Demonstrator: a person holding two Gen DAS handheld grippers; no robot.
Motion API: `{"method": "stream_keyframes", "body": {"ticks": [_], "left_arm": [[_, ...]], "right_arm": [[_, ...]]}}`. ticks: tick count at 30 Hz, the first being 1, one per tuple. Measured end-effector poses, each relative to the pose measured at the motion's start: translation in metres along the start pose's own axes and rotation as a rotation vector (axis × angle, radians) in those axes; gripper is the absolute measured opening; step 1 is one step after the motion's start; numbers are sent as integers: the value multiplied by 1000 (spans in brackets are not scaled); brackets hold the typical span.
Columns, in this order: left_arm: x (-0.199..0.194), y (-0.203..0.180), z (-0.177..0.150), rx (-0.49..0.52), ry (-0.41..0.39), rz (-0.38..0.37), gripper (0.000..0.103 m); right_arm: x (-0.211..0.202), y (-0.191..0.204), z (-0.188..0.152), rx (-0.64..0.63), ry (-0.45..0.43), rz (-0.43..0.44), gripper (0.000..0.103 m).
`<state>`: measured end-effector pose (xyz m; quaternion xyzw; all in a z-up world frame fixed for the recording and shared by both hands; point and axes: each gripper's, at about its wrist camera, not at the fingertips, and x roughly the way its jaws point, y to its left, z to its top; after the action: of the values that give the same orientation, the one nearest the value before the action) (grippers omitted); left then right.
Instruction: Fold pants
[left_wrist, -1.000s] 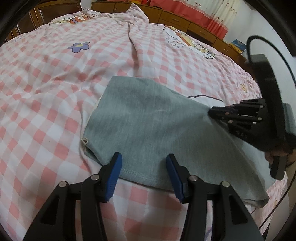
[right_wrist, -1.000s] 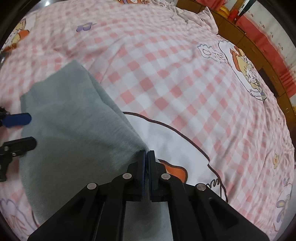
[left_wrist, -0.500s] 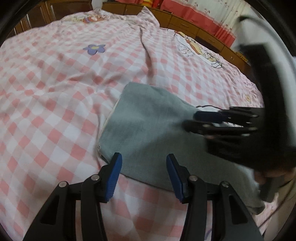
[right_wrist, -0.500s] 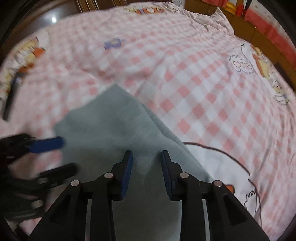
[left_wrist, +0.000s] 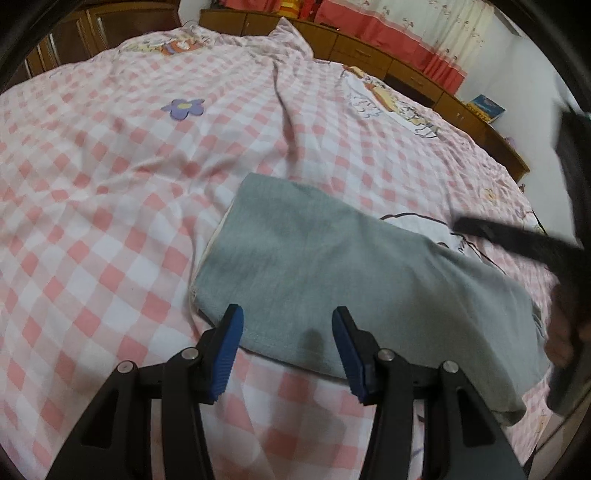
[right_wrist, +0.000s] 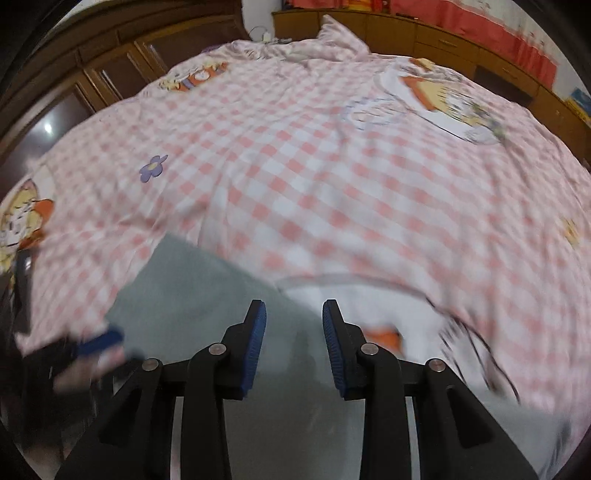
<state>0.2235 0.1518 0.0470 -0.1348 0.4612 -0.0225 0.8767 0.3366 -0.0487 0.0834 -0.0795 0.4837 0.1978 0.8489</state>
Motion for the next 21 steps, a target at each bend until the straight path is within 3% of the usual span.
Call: {"method": "stream_keyframes", "body": {"ticks": [5,10,14,17,21], "left_arm": [[-21,-16,-4,64,-35,25,52],[-40,-33,-20,69,-46,-13,57],[-45,-53,-34,71,-19,-36,57],[-46,-75,-39,74,11,-64,57],[-49,-115,-41,140,3,-79,57]], "right_arm": [[-47,-26,-67,20,19,-34,32],[-85,-49,-142,109,-4,-44,32],[-84,-65,-192,228,-17,44,32],[-74,-68,-219,278,15,84,32],[-89,-72,-227,288,-34,121,32]]}}
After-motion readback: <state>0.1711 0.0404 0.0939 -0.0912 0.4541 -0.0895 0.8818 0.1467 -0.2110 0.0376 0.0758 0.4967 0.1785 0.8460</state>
